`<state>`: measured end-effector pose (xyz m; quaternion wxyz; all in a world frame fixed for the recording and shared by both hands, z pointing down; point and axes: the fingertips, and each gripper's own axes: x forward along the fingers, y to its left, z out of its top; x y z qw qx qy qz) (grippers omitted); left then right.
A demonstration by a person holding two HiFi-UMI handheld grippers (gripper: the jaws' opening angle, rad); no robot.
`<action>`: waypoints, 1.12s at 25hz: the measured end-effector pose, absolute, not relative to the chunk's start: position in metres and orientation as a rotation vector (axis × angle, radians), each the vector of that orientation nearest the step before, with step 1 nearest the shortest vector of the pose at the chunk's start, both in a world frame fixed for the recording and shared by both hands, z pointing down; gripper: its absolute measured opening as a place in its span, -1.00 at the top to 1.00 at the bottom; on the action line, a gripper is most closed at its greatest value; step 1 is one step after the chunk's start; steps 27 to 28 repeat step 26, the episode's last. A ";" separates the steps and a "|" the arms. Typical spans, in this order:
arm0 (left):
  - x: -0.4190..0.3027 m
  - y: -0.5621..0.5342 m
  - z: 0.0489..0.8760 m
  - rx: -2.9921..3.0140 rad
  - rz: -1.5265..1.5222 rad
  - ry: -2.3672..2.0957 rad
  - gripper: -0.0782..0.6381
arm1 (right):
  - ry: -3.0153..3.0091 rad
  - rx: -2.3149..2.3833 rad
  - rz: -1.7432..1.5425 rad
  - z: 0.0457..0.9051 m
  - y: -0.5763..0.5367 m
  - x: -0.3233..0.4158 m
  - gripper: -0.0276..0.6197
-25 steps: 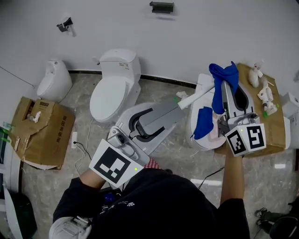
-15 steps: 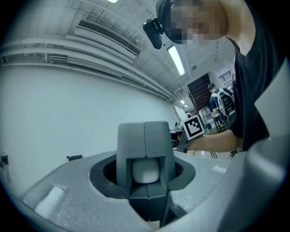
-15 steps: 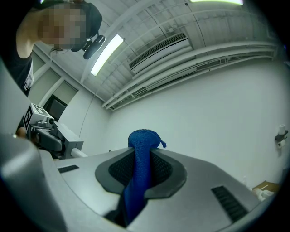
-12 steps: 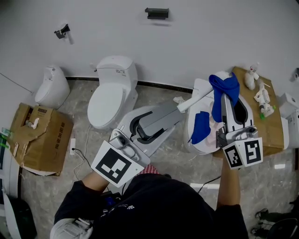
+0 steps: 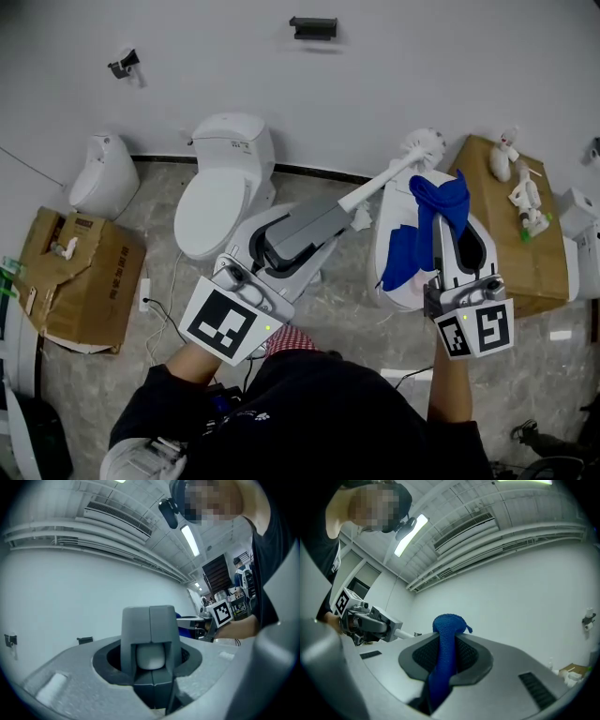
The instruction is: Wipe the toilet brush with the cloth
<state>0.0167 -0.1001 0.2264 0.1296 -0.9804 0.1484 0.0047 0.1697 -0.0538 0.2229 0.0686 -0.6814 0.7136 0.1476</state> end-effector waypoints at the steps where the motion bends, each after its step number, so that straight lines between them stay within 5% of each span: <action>1: 0.017 -0.101 0.227 -2.848 0.013 0.437 0.29 | 2.152 -2.052 0.439 0.225 -0.054 0.169 0.71; 28: 0.013 -0.108 0.236 -2.825 -0.055 0.456 0.29 | 2.184 -2.043 0.387 0.245 -0.059 0.164 0.71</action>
